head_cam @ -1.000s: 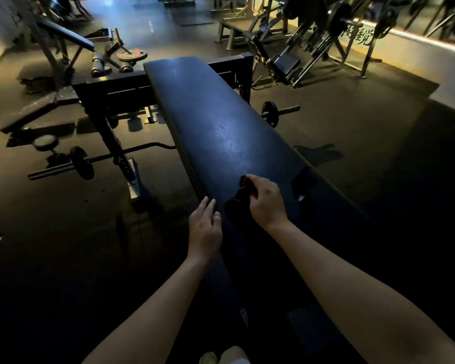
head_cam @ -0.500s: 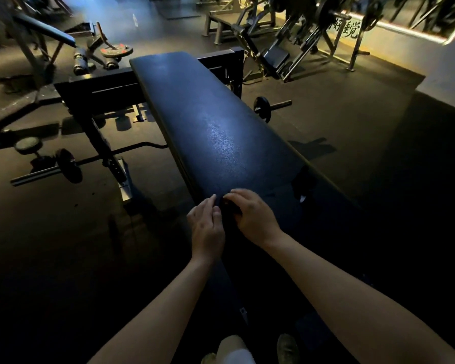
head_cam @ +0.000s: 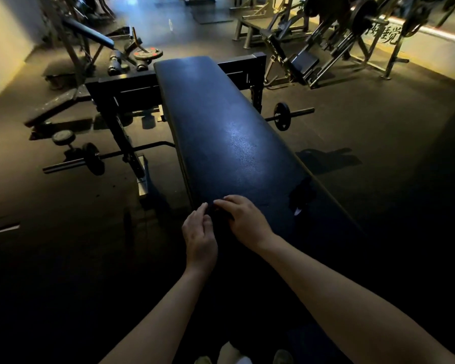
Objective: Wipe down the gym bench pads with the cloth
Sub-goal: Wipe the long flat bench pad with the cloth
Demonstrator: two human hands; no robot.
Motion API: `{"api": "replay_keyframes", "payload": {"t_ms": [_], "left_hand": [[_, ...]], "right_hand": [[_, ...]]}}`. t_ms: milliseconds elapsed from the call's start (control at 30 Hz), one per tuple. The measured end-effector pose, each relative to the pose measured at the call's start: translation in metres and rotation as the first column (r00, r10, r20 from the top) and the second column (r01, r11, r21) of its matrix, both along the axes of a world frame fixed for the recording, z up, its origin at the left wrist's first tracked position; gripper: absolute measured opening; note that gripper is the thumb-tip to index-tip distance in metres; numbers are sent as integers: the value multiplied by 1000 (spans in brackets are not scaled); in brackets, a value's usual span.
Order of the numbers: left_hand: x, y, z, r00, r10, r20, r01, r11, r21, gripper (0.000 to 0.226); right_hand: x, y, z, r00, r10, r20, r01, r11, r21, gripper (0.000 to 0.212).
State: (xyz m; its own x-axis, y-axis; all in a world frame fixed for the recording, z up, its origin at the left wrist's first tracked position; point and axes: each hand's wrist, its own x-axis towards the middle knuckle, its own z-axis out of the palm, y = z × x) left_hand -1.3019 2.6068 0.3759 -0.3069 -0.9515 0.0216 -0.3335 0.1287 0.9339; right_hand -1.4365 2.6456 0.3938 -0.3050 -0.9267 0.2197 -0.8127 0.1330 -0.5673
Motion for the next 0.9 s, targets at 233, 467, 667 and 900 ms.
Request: {"api": "replay_keyframes", "payload": {"t_ms": [233,467,667,900], "left_hand": [[2,3,1,1000,5,16,-4,1000,-27,39],[3,2,1,1000,13,-3,-13,1000,-9,40],[3,1,-1,1000,13,28,-12,999,-38,39],[3,-1,-4,998,33,-45,-32,999,29,39]], "right_hand": [[-8,4,2,993,-117,15,116,991,64,54],[10,2,5,995,96,-11,-96,995,-14,28],[-37,-5,8,956,-286,68,279,955,98,38],[19,3,13,999,21,30,-24,997,74,32]]}}
